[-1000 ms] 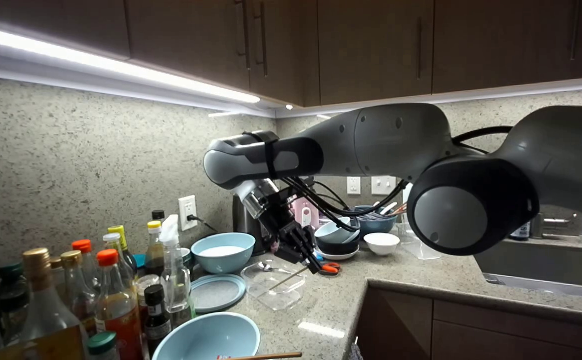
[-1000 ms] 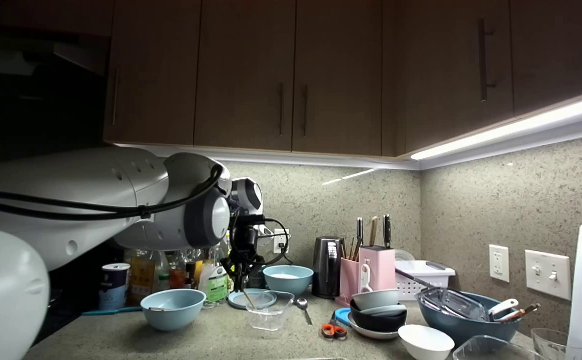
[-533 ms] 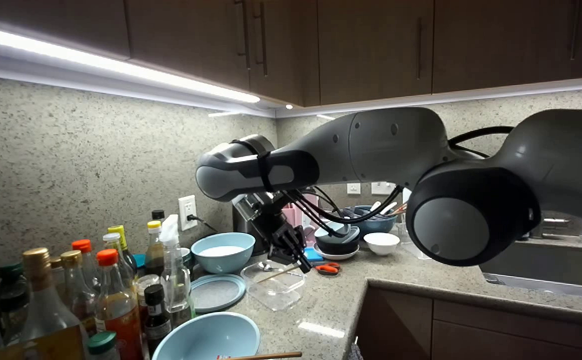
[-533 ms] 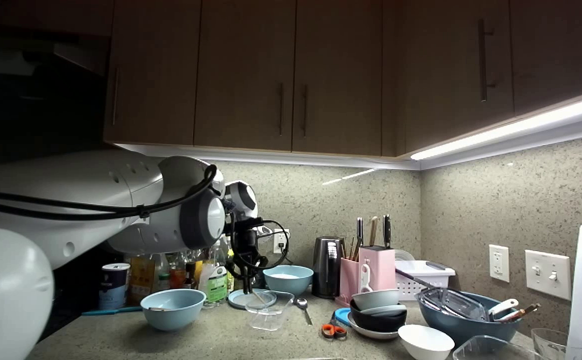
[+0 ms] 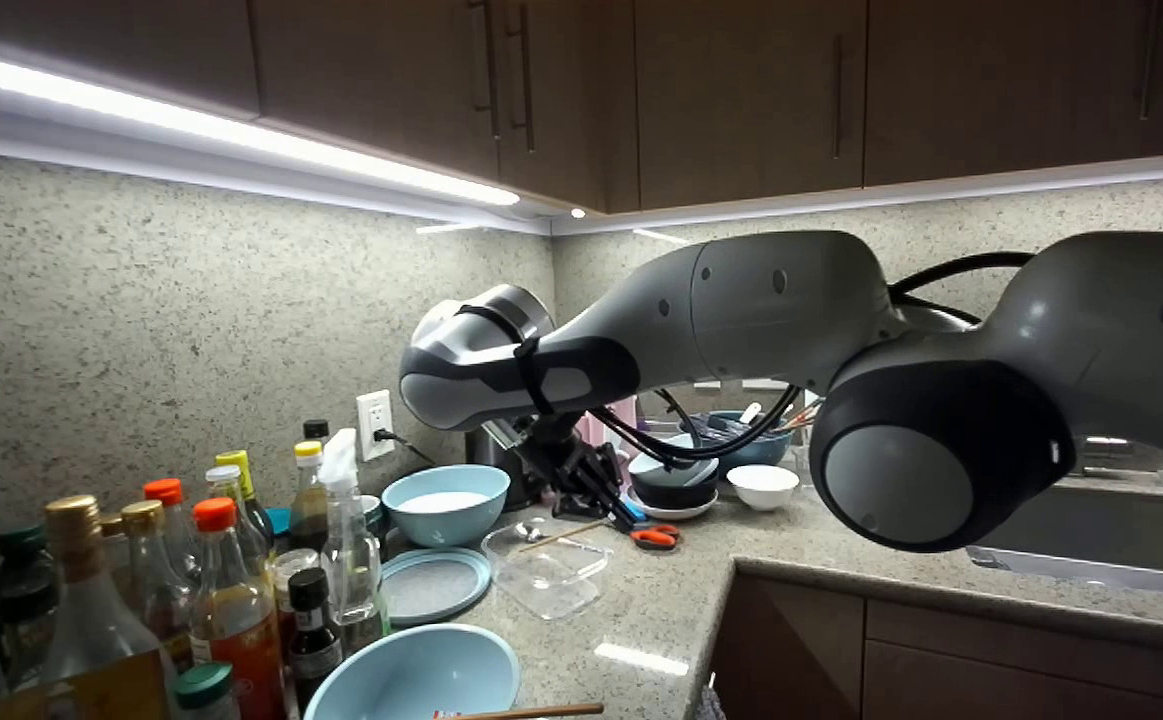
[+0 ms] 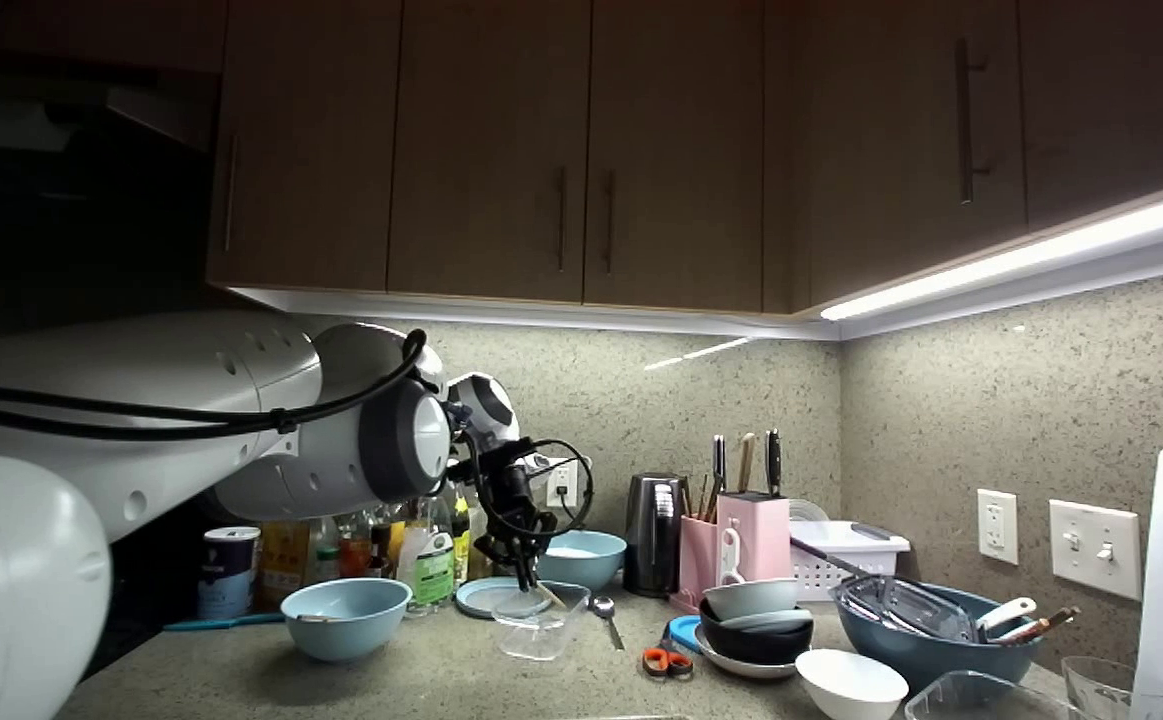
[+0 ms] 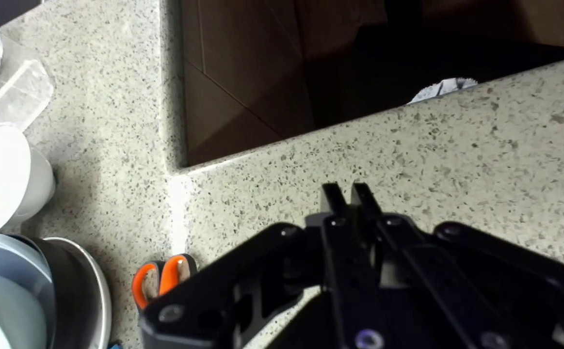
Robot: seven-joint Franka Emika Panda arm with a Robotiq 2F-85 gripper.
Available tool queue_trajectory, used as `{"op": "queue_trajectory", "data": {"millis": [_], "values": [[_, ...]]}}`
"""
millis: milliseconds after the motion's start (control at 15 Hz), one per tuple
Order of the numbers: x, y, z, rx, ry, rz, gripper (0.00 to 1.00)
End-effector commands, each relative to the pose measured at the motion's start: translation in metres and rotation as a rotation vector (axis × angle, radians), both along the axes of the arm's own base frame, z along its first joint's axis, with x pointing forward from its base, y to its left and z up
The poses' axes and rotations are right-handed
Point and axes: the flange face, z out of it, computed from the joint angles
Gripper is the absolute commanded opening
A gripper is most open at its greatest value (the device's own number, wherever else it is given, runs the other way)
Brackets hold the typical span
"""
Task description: Use the chopstick to stir in the transparent bowl
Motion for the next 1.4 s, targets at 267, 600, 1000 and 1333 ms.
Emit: {"op": "queue_trajectory", "data": {"millis": [267,600,1000,1333], "values": [[-0.023,-0.020,0.011,-0.068,0.134,-0.137,0.02],[-0.043,0.007,0.024,0.028,0.201,-0.227,0.02],[-0.045,0.047,0.043,0.141,0.133,-0.220,0.02],[-0.024,0.043,0.035,0.159,0.010,-0.172,0.02]]}}
